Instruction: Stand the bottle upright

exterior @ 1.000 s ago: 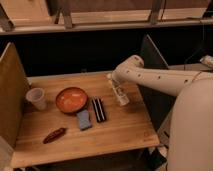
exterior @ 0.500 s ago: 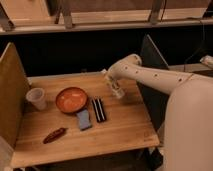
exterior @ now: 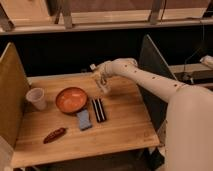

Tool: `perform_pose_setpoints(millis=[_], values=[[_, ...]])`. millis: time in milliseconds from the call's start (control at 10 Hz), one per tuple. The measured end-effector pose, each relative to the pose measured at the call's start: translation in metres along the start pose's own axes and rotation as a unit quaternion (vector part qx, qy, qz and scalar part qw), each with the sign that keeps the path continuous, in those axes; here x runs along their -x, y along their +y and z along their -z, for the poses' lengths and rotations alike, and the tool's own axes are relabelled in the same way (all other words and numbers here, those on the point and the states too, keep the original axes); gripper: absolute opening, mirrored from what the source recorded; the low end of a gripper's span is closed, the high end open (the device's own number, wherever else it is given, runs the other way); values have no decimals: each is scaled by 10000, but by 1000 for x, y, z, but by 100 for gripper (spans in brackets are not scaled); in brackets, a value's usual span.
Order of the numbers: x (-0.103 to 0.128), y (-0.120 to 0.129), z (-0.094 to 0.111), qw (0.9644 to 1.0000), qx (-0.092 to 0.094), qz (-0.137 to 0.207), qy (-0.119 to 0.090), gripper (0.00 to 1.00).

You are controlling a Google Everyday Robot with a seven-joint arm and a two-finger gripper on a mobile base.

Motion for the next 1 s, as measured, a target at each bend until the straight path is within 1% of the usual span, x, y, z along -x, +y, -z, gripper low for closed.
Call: perform_pose_setpoints(millis=[100, 300, 400, 700, 900, 1000], values=[[10, 5, -2, 9996, 134, 73, -232, 0], [21, 13, -4, 9973, 379, 236, -582, 0], [25, 15, -4, 9963, 440, 286, -686, 0], [27, 15, -2, 9957, 442, 320, -750, 0], [32, 16, -1, 9936, 429, 430, -950, 0], [34, 18, -4, 9918, 442, 499, -1095, 0]])
